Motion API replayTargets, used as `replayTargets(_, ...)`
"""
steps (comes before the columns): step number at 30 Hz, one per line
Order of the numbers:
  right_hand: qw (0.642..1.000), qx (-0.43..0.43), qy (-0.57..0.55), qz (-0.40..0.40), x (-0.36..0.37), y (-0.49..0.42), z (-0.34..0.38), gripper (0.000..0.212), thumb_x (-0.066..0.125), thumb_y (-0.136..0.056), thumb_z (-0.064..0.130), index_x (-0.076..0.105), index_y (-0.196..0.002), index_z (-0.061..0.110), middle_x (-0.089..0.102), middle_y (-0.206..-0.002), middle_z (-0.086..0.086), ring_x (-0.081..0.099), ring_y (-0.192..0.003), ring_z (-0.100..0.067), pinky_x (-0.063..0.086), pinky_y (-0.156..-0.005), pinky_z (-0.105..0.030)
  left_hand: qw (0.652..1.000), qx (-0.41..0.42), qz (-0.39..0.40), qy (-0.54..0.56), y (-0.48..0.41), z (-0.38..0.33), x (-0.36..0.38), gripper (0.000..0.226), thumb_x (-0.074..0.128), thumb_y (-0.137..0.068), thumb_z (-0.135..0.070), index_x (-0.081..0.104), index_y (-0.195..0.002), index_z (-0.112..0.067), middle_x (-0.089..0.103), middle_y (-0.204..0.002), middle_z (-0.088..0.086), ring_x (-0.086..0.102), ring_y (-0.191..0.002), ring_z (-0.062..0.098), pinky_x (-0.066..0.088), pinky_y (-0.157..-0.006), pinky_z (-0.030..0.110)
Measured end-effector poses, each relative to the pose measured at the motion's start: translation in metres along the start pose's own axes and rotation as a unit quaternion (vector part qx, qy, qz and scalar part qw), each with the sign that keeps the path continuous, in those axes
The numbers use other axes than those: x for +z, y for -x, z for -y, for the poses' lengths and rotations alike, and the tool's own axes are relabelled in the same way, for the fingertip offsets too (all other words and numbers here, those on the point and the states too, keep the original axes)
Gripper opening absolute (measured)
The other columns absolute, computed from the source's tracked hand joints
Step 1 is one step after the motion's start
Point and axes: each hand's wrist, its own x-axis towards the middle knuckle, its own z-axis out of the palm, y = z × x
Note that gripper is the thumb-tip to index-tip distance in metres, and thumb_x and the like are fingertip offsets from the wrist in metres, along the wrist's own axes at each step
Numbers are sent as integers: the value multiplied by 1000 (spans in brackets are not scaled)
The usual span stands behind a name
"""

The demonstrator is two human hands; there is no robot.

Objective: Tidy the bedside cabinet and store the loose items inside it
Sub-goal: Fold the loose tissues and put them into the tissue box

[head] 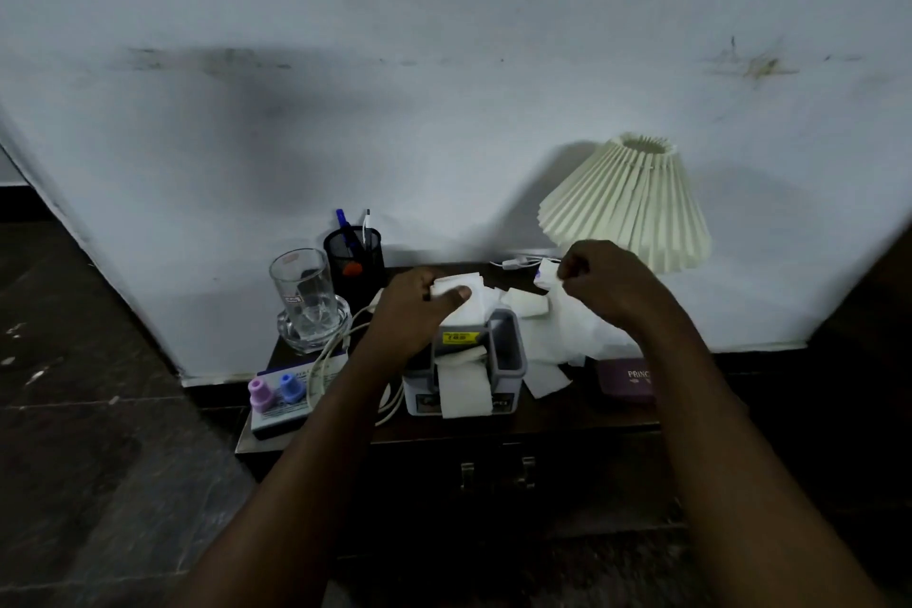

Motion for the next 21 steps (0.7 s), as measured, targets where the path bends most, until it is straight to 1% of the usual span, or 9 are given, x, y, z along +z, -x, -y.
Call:
replayTargets(2, 997, 20, 69, 28, 2, 1, -8, 9, 70, -85, 11, 68, -93, 15, 73, -97, -7, 64, -74, -19, 50, -63, -30, 1000, 2, 6, 30, 1, -2, 2, 12, 77, -92, -25, 75, -99, -35, 79, -95, -13, 76, -90, 7, 61, -90, 40)
replayTargets(4, 990, 34, 67, 120, 16, 7, -6, 7, 73, -86, 10, 69, -90, 8, 76, -88, -16, 66, -61, -21, 47, -50, -22, 999, 2, 3, 33, 1, -4, 1, 16, 77, -91, -25, 73, -97, -39, 79, -96, -14, 75, -91, 5, 61, -91, 40)
replayTargets(5, 987, 33, 75, 137, 26, 10, -7, 10, 74, -86, 10, 69, -94, 6, 75, -89, -19, 69, -65, -24, 48, -49, -22, 1000, 2, 2, 29, 1, -5, 1, 15, 78, -91, -26, 73, -95, -40, 79, -95, -15, 75, -90, 5, 61, -91, 39)
replayTargets(6, 985, 25, 110, 130, 35, 12, -9, 15, 73, -88, 12, 69, -101, 6, 74, -95, -19, 72, -77, -28, 51, -56, -26, 1000, 3, -1, 25, 1, -5, 2, 15, 78, -91, -27, 72, -93, -41, 78, -94, -15, 75, -89, 5, 61, -89, 38)
replayTargets(8, 969, -20, 239, 65, 55, 14, -19, 26, 63, -92, 16, 65, -118, 14, 69, -112, -12, 69, -102, -30, 55, -76, -34, 1000, -1, -8, 12, 1, -5, 1, 16, 78, -90, -29, 71, -88, -42, 77, -87, -19, 74, -85, 2, 60, -85, 34)
replayTargets(11, 944, -58, 324, 19, 74, 16, -35, 29, 50, -98, 17, 64, -123, 17, 66, -121, -8, 67, -113, -28, 55, -89, -37, 1000, -8, -16, 8, 3, -6, 2, 13, 80, -88, -30, 71, -91, -38, 78, -89, -15, 74, -84, 2, 61, -84, 34)
replayTargets(16, 922, -94, 376, -4, 79, 14, -39, 24, 47, -101, 16, 68, -114, 17, 69, -116, -4, 69, -107, -24, 51, -81, -32, 1000, -21, -15, 7, 5, -6, -3, 19, 81, -88, -31, 74, -105, -27, 78, -101, -9, 74, -94, 6, 60, -91, 41)
replayTargets(19, 939, -101, 326, -35, 80, 13, -44, 20, 51, -98, 14, 68, -107, 12, 69, -109, -9, 68, -101, -28, 51, -79, -35, 999, -27, -24, 15, 7, -7, -8, 29, 80, -87, -36, 74, -111, -21, 76, -107, -8, 72, -102, 8, 59, -96, 42)
replayTargets(21, 952, -115, 267, -92, 73, 12, -45, 15, 56, -95, 15, 70, -97, 9, 69, -101, -13, 67, -94, -32, 50, -75, -39, 999, -26, -36, 20, 9, -12, -12, 32, 81, -86, -38, 72, -112, -21, 75, -108, -8, 70, -104, 7, 58, -96, 40)
